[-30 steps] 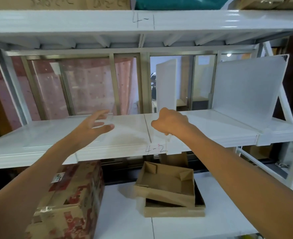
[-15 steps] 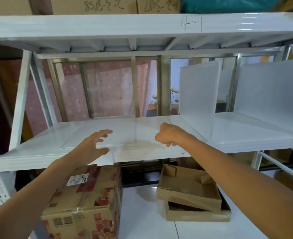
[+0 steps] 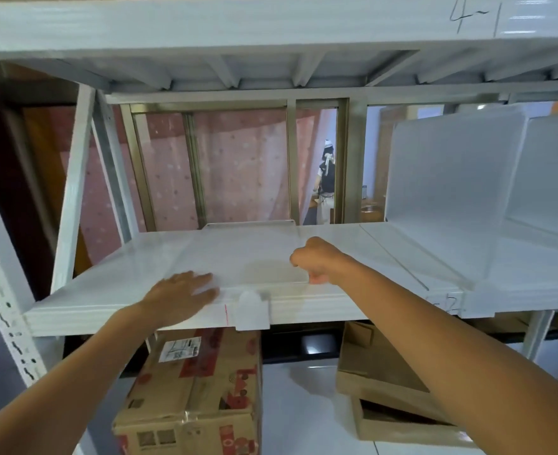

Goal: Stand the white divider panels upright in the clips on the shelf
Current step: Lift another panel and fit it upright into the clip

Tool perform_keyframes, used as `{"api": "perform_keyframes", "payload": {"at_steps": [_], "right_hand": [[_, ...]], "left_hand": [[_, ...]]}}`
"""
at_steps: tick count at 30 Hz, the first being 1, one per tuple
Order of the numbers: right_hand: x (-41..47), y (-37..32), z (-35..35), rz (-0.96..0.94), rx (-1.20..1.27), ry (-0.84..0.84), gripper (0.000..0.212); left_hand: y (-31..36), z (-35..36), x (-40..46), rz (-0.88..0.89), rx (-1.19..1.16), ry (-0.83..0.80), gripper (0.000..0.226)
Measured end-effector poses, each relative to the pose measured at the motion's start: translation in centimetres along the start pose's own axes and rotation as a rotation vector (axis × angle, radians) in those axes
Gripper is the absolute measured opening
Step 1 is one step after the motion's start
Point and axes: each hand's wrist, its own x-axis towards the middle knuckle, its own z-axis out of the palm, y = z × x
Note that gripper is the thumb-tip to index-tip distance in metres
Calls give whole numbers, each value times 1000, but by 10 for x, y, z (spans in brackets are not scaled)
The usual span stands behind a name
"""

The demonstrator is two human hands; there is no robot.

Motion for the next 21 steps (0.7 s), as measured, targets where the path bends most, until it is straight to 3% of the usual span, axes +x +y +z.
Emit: {"api": "perform_keyframes", "payload": {"at_steps": [5,7,9,12,15,21], "right_hand": [[15,-3,0,194,377,72,33],[19,-4,-1,239,612,111,25],[23,-12,3,172,831,200,18],[21,-30,9,-167,982,425,23],[11,-49,19,-435,895,482,30],[-2,-81,40,-558,464,420,69]], "left_hand": [[-3,-8,-5,42,-77,53,46],[-7,-14,-3,71,-186,52,44],[-3,-19,0,121,-298,69,46],[17,-22,4,171,-593,125,51],[43,-20,8,232,-757,168,55],[80,-19,10,290,-1033,210,79]]}}
